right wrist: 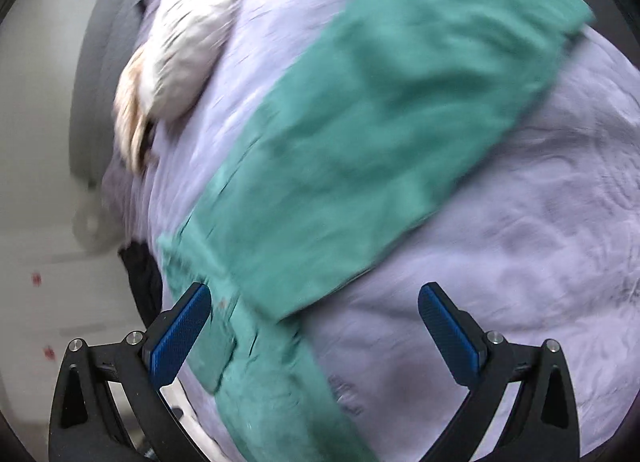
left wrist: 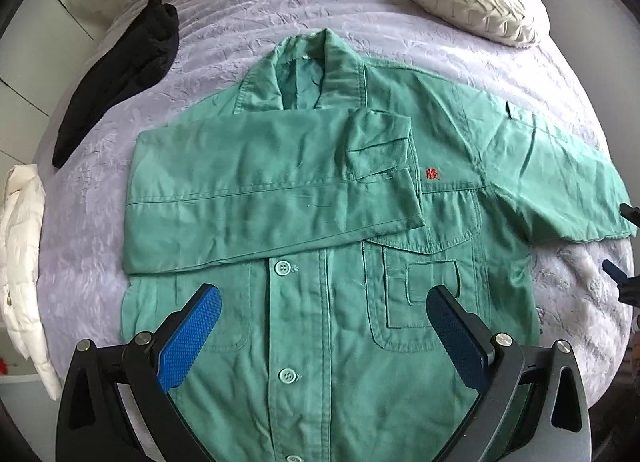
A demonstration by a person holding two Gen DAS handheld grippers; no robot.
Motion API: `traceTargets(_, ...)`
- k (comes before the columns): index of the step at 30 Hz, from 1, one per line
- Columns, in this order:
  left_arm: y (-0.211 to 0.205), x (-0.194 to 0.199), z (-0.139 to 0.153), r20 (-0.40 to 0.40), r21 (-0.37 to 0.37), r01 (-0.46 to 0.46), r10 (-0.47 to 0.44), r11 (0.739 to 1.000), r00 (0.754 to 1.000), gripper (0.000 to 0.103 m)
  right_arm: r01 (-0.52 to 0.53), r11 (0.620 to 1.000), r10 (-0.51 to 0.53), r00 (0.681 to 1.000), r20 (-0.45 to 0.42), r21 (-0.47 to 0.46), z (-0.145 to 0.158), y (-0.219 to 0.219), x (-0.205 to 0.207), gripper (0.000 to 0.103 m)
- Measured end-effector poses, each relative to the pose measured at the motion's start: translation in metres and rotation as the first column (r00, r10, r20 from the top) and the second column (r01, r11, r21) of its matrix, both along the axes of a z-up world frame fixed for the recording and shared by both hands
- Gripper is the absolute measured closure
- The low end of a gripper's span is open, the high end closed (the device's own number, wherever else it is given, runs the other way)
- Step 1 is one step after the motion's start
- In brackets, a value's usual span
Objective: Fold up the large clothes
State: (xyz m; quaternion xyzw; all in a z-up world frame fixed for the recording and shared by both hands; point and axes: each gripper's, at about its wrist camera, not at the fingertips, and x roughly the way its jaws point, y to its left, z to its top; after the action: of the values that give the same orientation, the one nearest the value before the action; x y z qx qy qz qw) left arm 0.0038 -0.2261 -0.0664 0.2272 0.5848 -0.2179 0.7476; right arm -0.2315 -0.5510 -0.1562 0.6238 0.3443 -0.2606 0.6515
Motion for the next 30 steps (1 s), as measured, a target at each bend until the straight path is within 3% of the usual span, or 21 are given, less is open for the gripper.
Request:
traceTargets(7,-0.019,0.001,-0.024,-0.039,0.028,0.006,-0.005,1.000,0.999,0.000,0.170,0.984,-0.173,0.983,0.058,0.055,-0.036,-0.031,-0.035,0.000)
traceTargets(17,-0.042,-0.006,-0.037,-0.056,0.044,0.058,-0.056,0.997,0.997,0.000,0.344,0.934,-0.357,0.911,0.208,0.097,-0.052,-0.079,-0.043,0.000)
traceTargets(19,-0.042,-0.007,-0.036,-0.050,0.040,0.068,-0.066,0.997,0.997,0.000,0.371,0.922,-0.387,0.891,0.239,0.110,-0.049,-0.081,-0.045,0.015)
traceTargets(21,-0.041,-0.006,-0.035,-0.047,0.037,0.072,-0.071,0.997,0.996,0.000,0.372,0.920,-0.392,0.885,0.250,0.124,-0.048,-0.082,-0.047,0.098)
traceTargets(24,-0.036,-0.001,-0.035,-0.045,0.024,0.072,-0.071,0.997,0.996,0.000,0.363,0.920,-0.390,0.876,0.283,0.147,-0.046,-0.085,-0.046,0.098)
traceTargets(27,-0.025,0.007,-0.033,-0.033,0.003,0.073,-0.073,0.997,0.997,0.000,0.328,0.942,-0.331,0.871,0.362,0.073,-0.018,-0.081,-0.037,0.098)
traceTargets(30,-0.009,0.020,-0.032,-0.004,-0.010,0.076,-0.076,0.997,0.997,0.000,0.261,0.965,-0.234,0.886,0.400,-0.013,0.014,-0.069,-0.017,0.098)
